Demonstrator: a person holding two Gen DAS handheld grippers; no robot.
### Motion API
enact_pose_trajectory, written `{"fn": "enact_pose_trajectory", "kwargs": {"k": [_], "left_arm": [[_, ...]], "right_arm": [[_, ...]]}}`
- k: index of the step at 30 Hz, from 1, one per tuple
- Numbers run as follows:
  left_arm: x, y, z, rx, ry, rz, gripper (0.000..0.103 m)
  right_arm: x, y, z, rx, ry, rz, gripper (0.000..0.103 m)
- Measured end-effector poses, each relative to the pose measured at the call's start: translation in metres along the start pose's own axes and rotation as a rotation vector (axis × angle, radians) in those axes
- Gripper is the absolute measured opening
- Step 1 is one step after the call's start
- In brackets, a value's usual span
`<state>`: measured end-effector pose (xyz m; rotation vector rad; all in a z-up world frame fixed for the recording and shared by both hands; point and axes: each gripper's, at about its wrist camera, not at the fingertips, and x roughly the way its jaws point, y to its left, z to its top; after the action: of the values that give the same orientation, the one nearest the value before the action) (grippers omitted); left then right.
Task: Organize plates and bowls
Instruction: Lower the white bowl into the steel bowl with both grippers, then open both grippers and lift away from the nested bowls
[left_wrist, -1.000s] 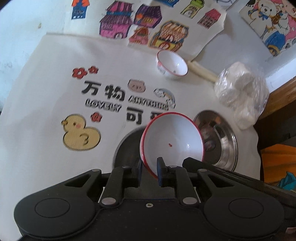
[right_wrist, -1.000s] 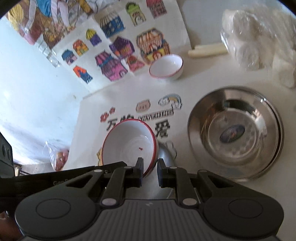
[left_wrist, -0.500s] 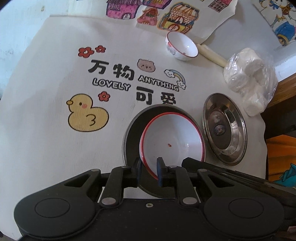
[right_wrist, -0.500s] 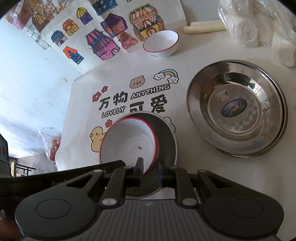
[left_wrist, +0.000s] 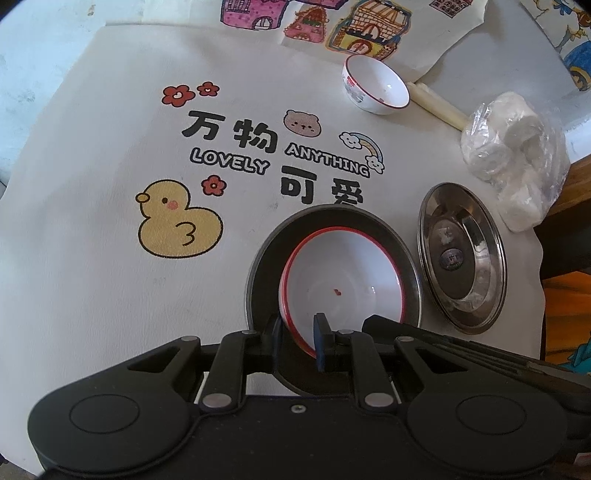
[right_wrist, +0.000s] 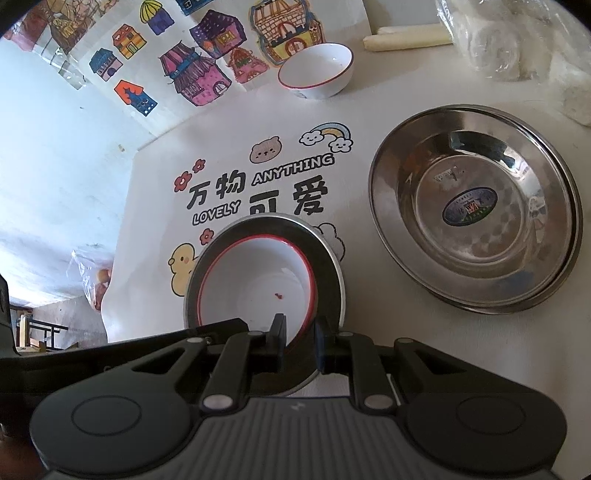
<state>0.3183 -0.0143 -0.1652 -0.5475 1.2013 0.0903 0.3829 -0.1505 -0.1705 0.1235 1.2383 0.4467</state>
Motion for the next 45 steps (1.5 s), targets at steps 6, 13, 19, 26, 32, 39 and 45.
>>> {"fn": "enact_pose_trajectory", "kwargs": {"k": [6, 13, 19, 26, 32, 39, 45], "left_arm": [[0.0, -0.001, 0.001, -0.013, -0.002, 0.008, 0.019], [-0.001, -0.001, 0.001, -0.035, 0.001, 0.022, 0.022], [-0.008, -0.009, 0.002, -0.036, -0.003, 0.042, 0.034], [-0.02, -0.017, 0.004, -0.035, -0.027, 0.08, 0.043], [-0.034, -0.025, 0.007, -0.05, -0.076, 0.12, 0.057], [-0.041, -0.037, 0.022, -0.078, -0.136, 0.152, 0.076], [-0.035, -0.053, 0.035, -0.1, -0.168, 0.169, 0.094]], "right_arm": [[0.003, -0.002, 0.005, -0.018, 0.015, 0.011, 0.018], [0.003, -0.004, 0.009, -0.056, 0.035, 0.026, 0.018], [-0.003, -0.006, 0.013, -0.097, 0.048, 0.053, 0.019], [-0.011, -0.011, 0.019, -0.131, 0.045, 0.075, 0.019], [-0.03, -0.017, 0.024, -0.181, 0.003, 0.087, 0.025], [-0.052, -0.041, 0.046, -0.161, -0.059, 0.104, 0.062], [-0.064, -0.067, 0.066, -0.131, -0.125, 0.104, 0.089]]}}
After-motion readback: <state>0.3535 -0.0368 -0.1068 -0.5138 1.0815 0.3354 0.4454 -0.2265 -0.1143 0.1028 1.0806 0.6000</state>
